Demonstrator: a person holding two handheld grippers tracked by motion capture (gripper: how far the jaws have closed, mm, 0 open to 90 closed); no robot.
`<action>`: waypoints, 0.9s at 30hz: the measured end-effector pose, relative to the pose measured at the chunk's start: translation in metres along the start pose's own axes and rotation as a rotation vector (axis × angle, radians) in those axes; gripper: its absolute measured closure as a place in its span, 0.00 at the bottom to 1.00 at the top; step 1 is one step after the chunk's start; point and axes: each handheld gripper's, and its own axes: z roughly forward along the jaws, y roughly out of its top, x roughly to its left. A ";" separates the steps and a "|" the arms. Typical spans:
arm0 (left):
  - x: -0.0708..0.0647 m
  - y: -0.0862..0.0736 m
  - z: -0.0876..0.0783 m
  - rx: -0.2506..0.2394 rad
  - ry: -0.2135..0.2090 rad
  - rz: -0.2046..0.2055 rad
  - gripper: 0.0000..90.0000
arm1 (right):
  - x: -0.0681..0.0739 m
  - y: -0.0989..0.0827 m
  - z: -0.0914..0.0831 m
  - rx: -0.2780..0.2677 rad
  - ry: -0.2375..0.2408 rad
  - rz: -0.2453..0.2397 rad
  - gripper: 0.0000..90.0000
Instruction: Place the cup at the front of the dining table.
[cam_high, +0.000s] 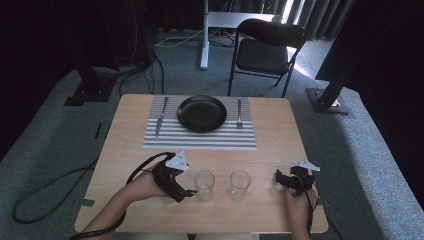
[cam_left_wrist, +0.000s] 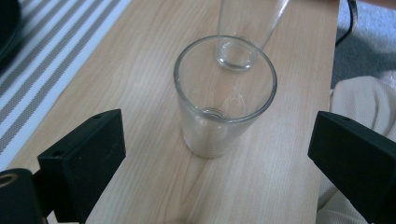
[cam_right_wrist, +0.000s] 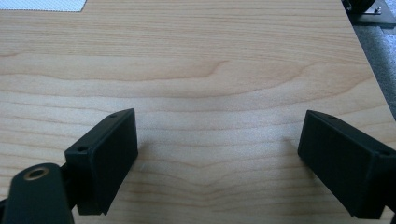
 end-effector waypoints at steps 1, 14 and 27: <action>0.001 0.001 0.001 0.003 -0.009 -0.002 0.05 | 0.000 0.000 0.000 0.000 0.000 0.000 0.13; -0.005 0.023 0.018 0.056 -0.014 0.045 0.05 | 0.000 0.000 0.000 0.000 0.000 0.000 0.13; -0.007 0.037 0.042 0.153 -0.014 0.052 0.08 | 0.000 0.000 0.000 0.000 0.001 -0.001 0.13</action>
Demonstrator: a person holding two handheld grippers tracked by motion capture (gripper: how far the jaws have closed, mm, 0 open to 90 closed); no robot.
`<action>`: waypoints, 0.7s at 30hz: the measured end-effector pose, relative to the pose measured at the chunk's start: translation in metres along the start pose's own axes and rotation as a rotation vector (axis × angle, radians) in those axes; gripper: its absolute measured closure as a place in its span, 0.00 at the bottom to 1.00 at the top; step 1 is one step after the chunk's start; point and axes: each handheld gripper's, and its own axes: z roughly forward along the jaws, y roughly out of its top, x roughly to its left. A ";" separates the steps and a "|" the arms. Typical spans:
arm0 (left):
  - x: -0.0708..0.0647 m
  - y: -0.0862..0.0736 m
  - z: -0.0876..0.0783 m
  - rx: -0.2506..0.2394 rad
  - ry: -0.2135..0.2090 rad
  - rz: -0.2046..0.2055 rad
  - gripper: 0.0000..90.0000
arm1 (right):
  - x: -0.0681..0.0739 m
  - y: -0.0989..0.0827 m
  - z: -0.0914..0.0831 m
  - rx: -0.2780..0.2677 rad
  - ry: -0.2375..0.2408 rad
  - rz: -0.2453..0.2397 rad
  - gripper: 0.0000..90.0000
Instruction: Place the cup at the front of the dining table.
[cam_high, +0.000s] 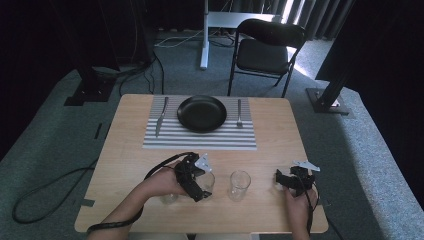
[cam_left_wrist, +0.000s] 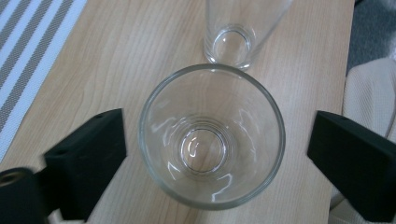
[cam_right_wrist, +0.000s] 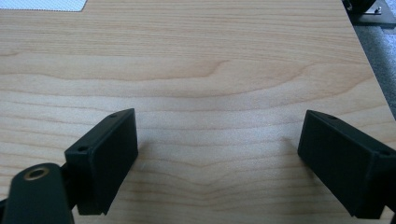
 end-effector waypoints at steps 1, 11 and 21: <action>0.000 0.000 0.000 0.000 0.000 0.000 0.08 | 0.000 0.000 0.000 0.000 0.000 0.000 0.13; -0.002 0.008 0.010 0.069 -0.015 0.029 0.08 | 0.000 0.000 0.000 0.000 0.000 -0.001 0.13; -0.005 0.011 0.011 0.094 0.049 0.028 0.31 | 0.000 0.000 0.000 0.000 0.000 -0.001 0.13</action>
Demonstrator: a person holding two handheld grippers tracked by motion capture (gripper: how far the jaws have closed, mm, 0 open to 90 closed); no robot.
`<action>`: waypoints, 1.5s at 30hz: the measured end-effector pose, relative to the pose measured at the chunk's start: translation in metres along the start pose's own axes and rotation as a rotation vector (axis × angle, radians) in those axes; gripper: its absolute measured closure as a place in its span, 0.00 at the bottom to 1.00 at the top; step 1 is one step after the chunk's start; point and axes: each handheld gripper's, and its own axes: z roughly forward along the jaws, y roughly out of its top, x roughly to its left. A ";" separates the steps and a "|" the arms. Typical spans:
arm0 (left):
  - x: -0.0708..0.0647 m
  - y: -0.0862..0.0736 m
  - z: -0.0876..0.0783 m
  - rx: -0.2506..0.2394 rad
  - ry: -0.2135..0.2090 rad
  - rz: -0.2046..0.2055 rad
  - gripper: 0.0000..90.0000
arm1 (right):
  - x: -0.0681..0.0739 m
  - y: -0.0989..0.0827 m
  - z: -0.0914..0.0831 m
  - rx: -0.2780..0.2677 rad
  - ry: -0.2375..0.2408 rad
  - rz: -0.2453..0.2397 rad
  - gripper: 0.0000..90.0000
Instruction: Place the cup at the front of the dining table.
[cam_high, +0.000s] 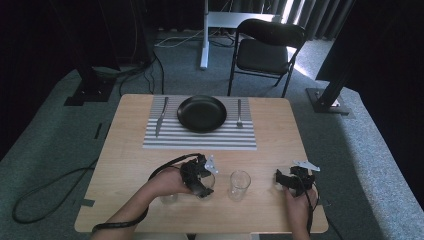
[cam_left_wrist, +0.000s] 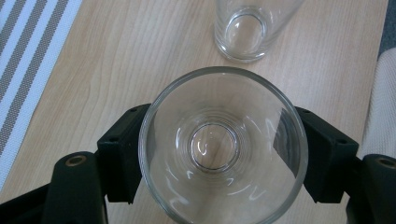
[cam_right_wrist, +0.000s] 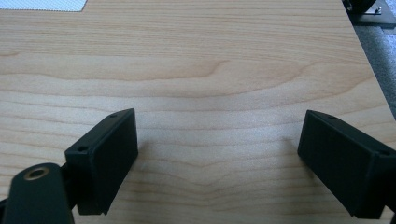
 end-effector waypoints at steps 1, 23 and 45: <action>0.001 0.000 0.000 0.001 -0.007 -0.025 0.31 | 0.000 0.000 0.000 0.000 0.000 0.001 0.13; 0.015 -0.002 -0.010 -0.027 0.089 -0.194 0.32 | 0.000 0.000 0.000 0.000 0.000 0.000 0.13; 0.048 -0.011 -0.023 -0.045 0.161 -0.340 0.32 | 0.000 0.000 0.000 -0.001 0.000 0.001 0.13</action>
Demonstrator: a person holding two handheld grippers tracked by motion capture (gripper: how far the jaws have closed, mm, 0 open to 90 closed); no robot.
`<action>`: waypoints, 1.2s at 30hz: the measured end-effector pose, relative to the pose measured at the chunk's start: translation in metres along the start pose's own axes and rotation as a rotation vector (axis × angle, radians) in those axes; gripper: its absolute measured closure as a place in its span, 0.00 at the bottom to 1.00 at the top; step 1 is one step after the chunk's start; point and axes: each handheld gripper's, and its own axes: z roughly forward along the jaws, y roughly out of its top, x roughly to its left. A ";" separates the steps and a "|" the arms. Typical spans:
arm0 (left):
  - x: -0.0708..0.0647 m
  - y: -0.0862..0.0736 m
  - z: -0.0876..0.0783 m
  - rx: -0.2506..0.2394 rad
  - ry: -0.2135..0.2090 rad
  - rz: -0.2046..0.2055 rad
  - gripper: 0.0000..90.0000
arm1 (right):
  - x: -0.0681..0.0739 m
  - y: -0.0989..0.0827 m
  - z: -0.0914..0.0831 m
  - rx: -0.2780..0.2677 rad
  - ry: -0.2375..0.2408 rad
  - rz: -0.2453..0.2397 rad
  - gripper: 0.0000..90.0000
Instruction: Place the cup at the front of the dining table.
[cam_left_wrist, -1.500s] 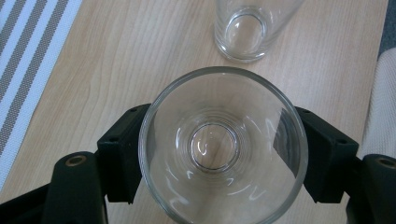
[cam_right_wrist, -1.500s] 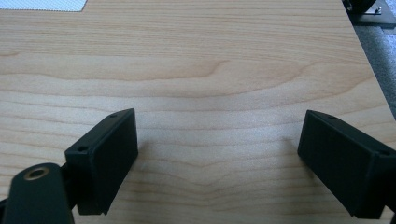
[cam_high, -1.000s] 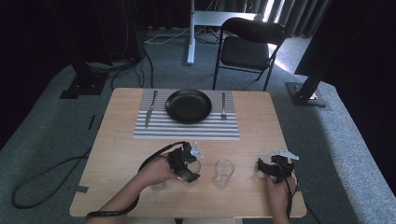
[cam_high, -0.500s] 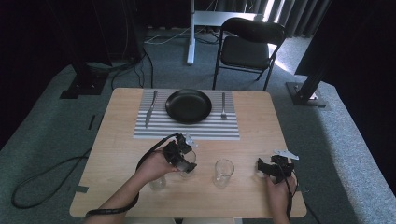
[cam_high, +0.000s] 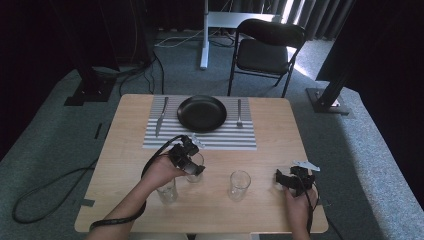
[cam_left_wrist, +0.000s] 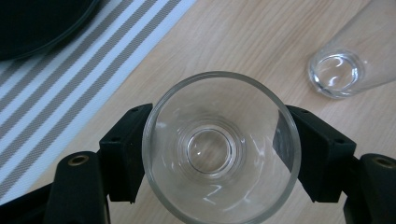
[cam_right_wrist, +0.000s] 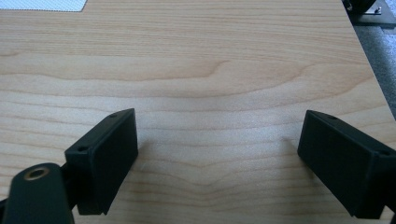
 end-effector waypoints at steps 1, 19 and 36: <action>0.002 0.000 -0.001 0.002 0.003 -0.003 0.32 | 0.000 0.000 0.000 0.000 0.000 0.000 0.13; 0.041 0.000 -0.012 -0.011 0.059 -0.099 0.32 | 0.000 0.000 0.000 0.001 0.000 -0.001 0.13; 0.084 0.004 -0.014 -0.024 0.122 -0.199 0.32 | 0.000 0.000 0.000 0.001 0.000 0.000 0.13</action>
